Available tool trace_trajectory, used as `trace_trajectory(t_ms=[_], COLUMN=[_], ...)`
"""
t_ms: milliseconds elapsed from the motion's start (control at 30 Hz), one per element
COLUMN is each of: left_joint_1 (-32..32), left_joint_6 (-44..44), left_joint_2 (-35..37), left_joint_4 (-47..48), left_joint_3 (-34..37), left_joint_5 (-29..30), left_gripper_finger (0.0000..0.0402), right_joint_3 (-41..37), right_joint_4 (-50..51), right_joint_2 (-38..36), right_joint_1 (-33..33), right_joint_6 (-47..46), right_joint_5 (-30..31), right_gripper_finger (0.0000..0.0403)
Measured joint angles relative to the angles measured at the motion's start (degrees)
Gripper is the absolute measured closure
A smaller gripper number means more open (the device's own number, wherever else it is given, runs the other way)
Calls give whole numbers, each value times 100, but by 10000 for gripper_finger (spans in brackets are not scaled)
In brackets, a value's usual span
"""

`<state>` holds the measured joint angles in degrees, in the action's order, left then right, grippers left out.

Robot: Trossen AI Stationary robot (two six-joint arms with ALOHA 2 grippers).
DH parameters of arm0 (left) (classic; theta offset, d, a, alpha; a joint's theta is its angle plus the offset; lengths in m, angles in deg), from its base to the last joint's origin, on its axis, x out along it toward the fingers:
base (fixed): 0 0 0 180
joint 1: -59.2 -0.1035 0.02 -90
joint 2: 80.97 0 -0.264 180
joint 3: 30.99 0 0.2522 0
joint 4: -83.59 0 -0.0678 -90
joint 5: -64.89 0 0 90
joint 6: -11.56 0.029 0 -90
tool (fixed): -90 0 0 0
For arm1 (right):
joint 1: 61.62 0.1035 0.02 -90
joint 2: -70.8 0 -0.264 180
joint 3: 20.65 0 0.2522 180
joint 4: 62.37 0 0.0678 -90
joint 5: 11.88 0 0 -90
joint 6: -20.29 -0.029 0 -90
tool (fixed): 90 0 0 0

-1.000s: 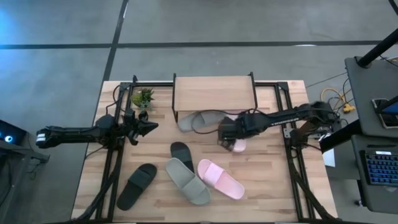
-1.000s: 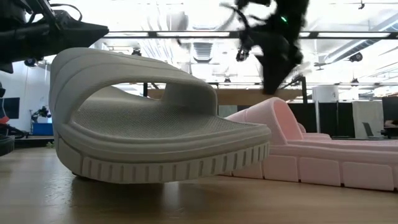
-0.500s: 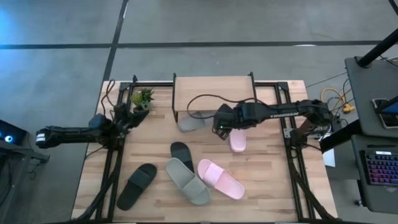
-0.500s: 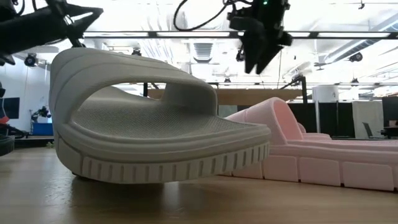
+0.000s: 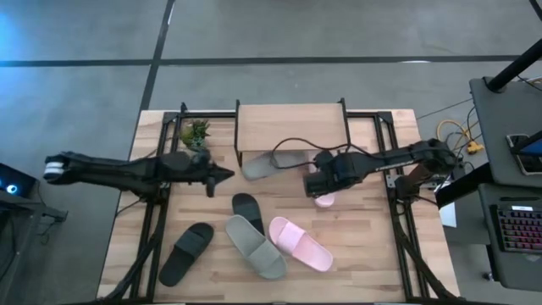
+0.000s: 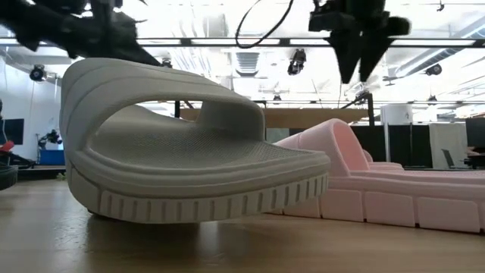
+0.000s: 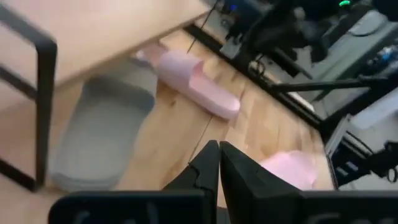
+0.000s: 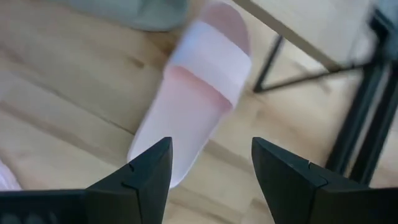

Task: Pick and place slides into the shelf
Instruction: Put the top gray slide on the shelf

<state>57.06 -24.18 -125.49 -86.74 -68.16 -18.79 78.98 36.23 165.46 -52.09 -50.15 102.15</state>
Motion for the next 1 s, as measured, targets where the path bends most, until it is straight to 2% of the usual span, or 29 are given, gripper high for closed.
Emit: trace_trajectory(t_ms=[133, 200, 300, 433, 600, 733, 867, 1000], left_joint_1=[82, 272, 501, 591, 596, 532, 448, 406], left_joint_6=[-1114, -1357, -1964, -2624, -3372, -3741, -3948, -4545], left_joint_2=[-973, -1435, -1961, -2787, -3744, -4437, -4899, -5218], left_joint_4=[-301, -822, -1673, -2498, -2681, -2683, -2395, -1888], left_joint_3=[-133, -125, -138, -212, -763, -1433, -1930, -2272], left_joint_5=[135, 256, 743, 1154, 1537, 1827, 1855, 1870], left_gripper_finger=[402, 402, 402, 402, 402, 395, 360, 303], right_joint_3=[0, 0, 0, -14, -167, -351, -594, -961], right_joint_4=[321, 447, 521, 517, 520, 520, 512, 515], right_joint_2=[-138, -251, -443, -722, -1057, -1403, -1831, -2294], right_joint_1=[274, 451, 769, 1128, 1393, 1680, 1999, 2198], right_joint_6=[-1376, -2063, -3002, -3734, -3858, -3581, -3512, -3535], right_joint_5=[2, 1, 15, 179, 417, 816, 1348, 1508], right_gripper_finger=[193, 193, 193, 193, 193, 193, 193, 193])
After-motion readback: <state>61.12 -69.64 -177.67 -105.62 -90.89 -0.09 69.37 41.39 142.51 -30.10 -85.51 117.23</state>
